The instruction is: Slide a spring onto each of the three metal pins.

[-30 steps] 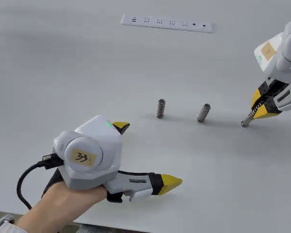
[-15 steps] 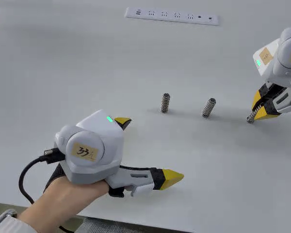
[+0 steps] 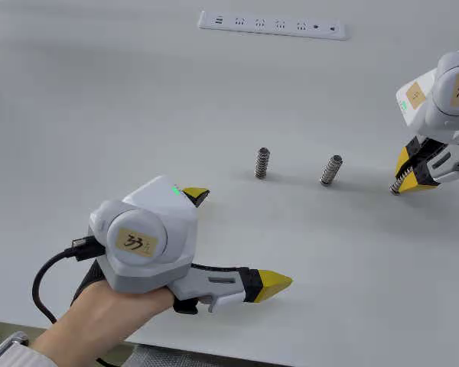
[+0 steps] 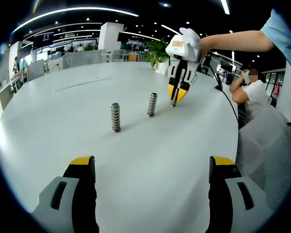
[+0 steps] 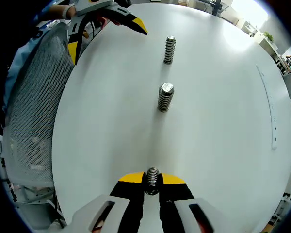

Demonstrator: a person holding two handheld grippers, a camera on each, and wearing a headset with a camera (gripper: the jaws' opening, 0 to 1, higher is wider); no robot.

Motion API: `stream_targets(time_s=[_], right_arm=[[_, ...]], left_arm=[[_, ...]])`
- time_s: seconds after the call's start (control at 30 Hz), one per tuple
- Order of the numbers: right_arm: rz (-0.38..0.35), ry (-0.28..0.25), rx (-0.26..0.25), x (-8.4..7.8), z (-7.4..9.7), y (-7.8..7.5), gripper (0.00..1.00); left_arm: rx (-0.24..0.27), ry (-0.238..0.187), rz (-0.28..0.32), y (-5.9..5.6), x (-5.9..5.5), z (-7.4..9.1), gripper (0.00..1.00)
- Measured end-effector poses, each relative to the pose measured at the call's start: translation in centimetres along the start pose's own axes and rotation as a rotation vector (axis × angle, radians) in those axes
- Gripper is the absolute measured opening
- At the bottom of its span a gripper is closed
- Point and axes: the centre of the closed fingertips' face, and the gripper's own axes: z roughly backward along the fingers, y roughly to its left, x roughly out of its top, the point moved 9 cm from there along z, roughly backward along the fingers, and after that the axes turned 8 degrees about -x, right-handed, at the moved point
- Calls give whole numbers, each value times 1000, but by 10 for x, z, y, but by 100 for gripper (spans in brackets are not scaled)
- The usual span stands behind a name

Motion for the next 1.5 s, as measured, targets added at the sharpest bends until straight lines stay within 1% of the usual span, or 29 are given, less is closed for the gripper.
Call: stream_targets(time_s=[0.17, 0.3, 0.37, 0.4, 0.5, 0.6, 0.63, 0.67, 0.73, 0.8, 0.9, 0.97, 1.07, 1.1, 1.17, 1.27, 1.33, 1.43, 1.47, 1.5], right_arm=[[4, -4, -9, 1, 0, 1, 8], [8, -2, -6, 1, 0, 3, 8], [1, 0, 3, -1, -3, 2, 12], [-7, -4, 2, -1, -4, 2, 18], [-18, -10, -2, -1, -4, 4, 32], [-42, -22, -3, -3, -7, 2, 43], [-52, -29, -3, -3, -6, 4, 46], [-66, -44, -6, -2, -6, 4, 50], [-107, -72, -5, -1, -5, 7, 60], [-105, -91, -25, -1, -4, 8, 70], [-149, -123, -29, -3, -6, 7, 81], [-184, -146, -41, -2, -5, 9, 88], [-212, -180, -54, -2, -4, 12, 97], [-218, -182, -59, -2, -3, 14, 99], [-235, -190, -68, -4, -3, 14, 99], [-282, -223, -83, -5, 0, 18, 99], [-297, -253, -110, -8, 1, 18, 99], [-356, -301, -127, -7, 7, 27, 99], [-378, -326, -123, -9, 7, 29, 99], [-389, -330, -130, -15, 4, 27, 99]], left_arm=[[-4, -1, -2, -1, 1, 0, 97], [-4, 0, -5, -2, 1, 0, 97], [-5, -1, -4, -2, 1, 0, 97], [-4, -1, -5, -2, 1, 1, 97], [-3, -2, -4, -2, 1, 2, 97], [-2, -2, -5, -1, 2, 2, 97], [-2, -3, -7, -2, 2, 2, 97], [-2, -4, -7, -1, 2, 2, 97], [-2, -6, -9, -1, 3, 2, 97], [-2, -7, -12, -1, 4, 2, 97], [-5, -10, -15, -1, 6, 2, 97], [-4, -10, -19, -1, 7, 2, 97], [-3, -13, -23, 0, 9, 3, 97], [-3, -12, -24, 0, 9, 3, 97], [-2, -14, -25, 1, 10, 3, 97], [0, -13, -30, 1, 11, 4, 97], [3, -17, -29, 1, 12, 4, 97], [8, -19, -33, 2, 13, 6, 97], [11, -19, -33, 2, 14, 7, 97], [14, -22, -31, 3, 14, 8, 97]])
